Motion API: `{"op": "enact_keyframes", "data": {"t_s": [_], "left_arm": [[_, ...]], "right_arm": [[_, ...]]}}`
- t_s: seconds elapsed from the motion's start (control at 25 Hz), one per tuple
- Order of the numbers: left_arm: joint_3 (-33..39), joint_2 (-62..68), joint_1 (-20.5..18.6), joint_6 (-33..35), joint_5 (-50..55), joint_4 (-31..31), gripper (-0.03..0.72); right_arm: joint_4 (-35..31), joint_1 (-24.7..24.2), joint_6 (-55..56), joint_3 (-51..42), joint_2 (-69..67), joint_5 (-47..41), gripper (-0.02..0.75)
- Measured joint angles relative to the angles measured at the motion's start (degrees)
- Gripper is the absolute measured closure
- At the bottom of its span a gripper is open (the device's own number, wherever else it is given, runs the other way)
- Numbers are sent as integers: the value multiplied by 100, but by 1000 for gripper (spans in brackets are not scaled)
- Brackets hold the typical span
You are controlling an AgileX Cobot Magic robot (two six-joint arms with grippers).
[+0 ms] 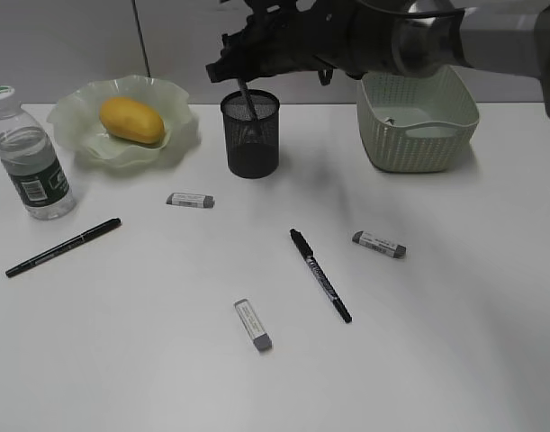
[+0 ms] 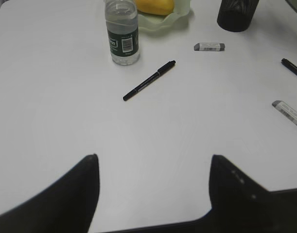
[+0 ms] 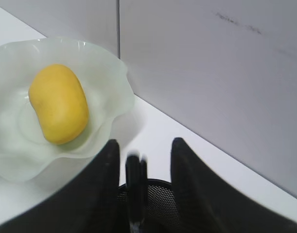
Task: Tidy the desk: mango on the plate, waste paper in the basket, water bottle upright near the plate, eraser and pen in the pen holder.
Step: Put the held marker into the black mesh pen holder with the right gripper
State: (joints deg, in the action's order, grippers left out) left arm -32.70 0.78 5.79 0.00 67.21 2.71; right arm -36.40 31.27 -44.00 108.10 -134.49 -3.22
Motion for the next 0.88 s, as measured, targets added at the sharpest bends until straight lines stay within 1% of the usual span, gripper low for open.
{"op": "enact_keyframes", "data": {"t_s": [0.08, 0.16, 0.28, 0.36, 0.44, 0.52, 0.6, 0.72, 0.8, 0.88], "left_arm": [[0, 0, 0, 0, 0, 0, 156], [0, 0, 0, 0, 0, 0, 156], [0, 0, 0, 0, 0, 0, 156], [0, 0, 0, 0, 0, 0, 156], [0, 0, 0, 0, 0, 0, 156], [0, 0, 0, 0, 0, 0, 156], [0, 0, 0, 0, 0, 0, 156], [0, 0, 0, 0, 0, -1, 156], [0, 0, 0, 0, 0, -1, 156], [0, 0, 0, 0, 0, -1, 156]], "right_arm": [[-5, 0, 0, 0, 0, -7, 377], [-5, 0, 0, 0, 0, -41, 337], [11, 0, 0, 0, 19, -359, 316], [84, 0, 0, 0, 119, -799, 312], [322, 0, 81, 0, 268, -1267, 311], [723, 0, 403, 2, 456, -1809, 311], [1338, 0, 985, 2, 667, -2410, 311], [2278, 0, 1728, 7, 933, -3605, 311], [2729, 0, 2136, 7, 1071, -4491, 311], [3079, 0, 2481, 7, 1204, -5184, 311]]}}
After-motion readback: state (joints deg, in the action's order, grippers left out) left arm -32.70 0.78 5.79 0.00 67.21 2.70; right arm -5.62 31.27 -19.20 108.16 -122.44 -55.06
